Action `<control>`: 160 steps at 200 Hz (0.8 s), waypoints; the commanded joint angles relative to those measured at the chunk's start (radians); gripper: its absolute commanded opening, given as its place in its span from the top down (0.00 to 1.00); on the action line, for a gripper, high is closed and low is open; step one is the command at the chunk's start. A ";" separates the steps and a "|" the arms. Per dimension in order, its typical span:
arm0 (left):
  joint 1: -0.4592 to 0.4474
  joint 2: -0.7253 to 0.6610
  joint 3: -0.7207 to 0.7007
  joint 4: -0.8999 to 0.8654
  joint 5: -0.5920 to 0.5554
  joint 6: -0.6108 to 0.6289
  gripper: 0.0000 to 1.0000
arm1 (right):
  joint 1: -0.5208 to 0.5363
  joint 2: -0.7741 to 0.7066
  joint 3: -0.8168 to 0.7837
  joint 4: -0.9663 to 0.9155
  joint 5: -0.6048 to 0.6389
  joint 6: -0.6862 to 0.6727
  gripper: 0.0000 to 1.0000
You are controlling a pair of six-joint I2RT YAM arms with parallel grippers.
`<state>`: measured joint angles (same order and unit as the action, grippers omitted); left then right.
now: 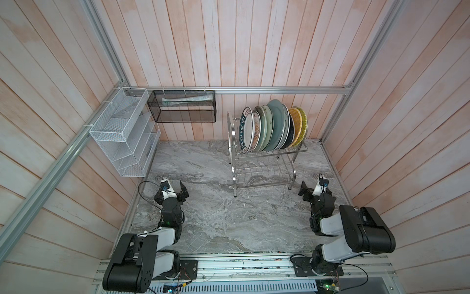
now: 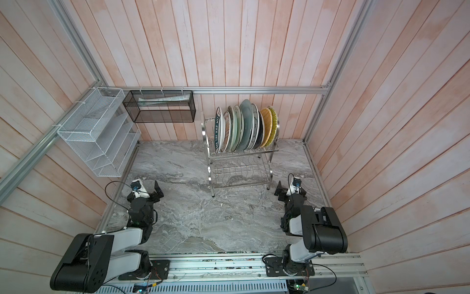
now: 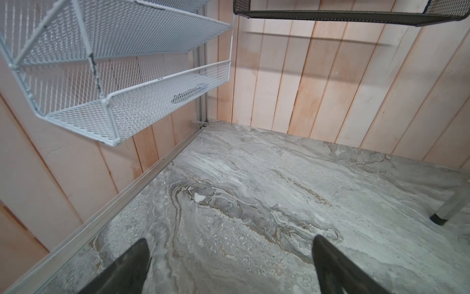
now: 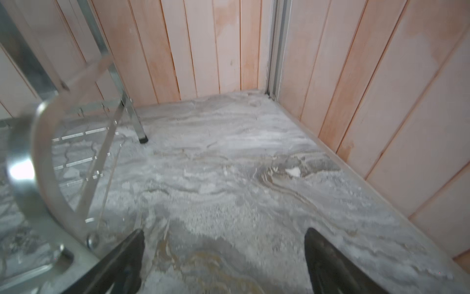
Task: Load plates into a dish rack
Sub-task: Reset both arms
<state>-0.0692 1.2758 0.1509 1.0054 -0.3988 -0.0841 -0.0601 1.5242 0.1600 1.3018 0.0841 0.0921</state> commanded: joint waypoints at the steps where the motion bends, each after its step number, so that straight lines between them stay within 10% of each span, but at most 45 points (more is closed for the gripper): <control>1: 0.011 0.016 0.085 -0.080 -0.013 0.058 0.00 | 0.005 0.011 0.019 0.055 0.000 -0.021 0.02; 63: 0.010 -0.190 -0.050 -0.088 0.112 0.031 0.00 | 0.012 -0.013 0.067 -0.082 -0.005 -0.034 0.02; 80: 0.034 -0.020 -0.119 0.284 0.073 0.019 0.00 | 0.014 -0.012 0.069 -0.082 -0.003 -0.035 0.02; 111: 0.051 0.300 0.004 0.415 0.185 0.039 0.00 | 0.013 -0.012 0.071 -0.085 -0.001 -0.035 0.02; 160: 0.049 0.262 0.127 0.120 0.201 0.033 0.00 | 0.026 -0.011 0.074 -0.089 0.020 -0.040 0.02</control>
<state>-0.0013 1.5429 0.2386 1.1812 -0.2153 -0.0700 -0.0463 1.5219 0.2153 1.2228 0.0856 0.0681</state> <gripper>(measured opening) 0.999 0.978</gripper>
